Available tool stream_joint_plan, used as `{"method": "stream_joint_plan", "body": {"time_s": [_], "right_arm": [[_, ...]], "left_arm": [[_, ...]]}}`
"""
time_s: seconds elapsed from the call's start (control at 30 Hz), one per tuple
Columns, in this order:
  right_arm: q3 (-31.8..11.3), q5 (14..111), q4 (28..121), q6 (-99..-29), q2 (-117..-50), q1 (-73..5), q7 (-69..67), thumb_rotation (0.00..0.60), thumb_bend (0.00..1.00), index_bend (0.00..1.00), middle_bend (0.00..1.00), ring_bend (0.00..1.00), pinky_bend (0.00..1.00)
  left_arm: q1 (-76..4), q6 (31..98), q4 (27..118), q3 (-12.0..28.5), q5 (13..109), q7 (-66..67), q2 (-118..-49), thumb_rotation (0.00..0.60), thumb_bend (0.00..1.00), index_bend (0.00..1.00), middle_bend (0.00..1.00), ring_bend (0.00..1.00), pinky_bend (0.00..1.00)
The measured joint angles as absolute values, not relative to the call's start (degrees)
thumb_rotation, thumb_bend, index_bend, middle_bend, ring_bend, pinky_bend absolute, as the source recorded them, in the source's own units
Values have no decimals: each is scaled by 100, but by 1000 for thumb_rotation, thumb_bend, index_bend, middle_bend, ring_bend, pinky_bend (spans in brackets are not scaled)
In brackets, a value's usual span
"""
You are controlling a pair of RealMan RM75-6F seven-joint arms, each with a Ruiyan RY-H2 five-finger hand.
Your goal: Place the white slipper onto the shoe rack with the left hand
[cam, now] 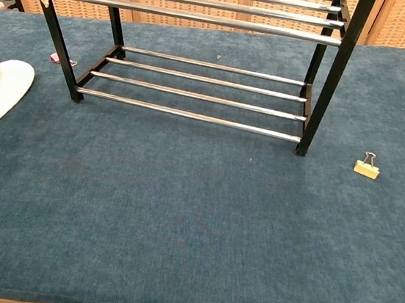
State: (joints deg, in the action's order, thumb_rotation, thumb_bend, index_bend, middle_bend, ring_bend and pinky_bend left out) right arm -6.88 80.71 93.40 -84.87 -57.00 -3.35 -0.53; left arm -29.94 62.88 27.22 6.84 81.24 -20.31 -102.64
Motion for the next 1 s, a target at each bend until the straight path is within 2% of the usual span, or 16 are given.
{"method": "stream_joint_plan", "body": {"time_s": [0.3,0.6,0.8,1.0], "right_arm": [[-690,8073,9364,-8486,-5689,-340,-71,600,0,0,0,0,0],[-692,8072,9379,-8506,-5670,-328,-99,600,0,0,0,0,0],[-691,8064,9365,-8494,-5665,-328,-124,600,0,0,0,0,0],[-712,8023,9335,-8500,-5654,-321,-175,600,0,0,0,0,0]], "left_arm": [[-2901,7070,3185,350,8650,-2626,-9921,600,533,665,521,431,576],[-2823,8203,4451,-68,9463,-2695,-9334,600,532,683,535,444,576],[-2959,8299,5318,-263,9895,-2164,-9095,600,530,683,534,444,576],[-3344,7908,5972,-241,10061,-1353,-9044,600,528,683,535,445,576]]}}
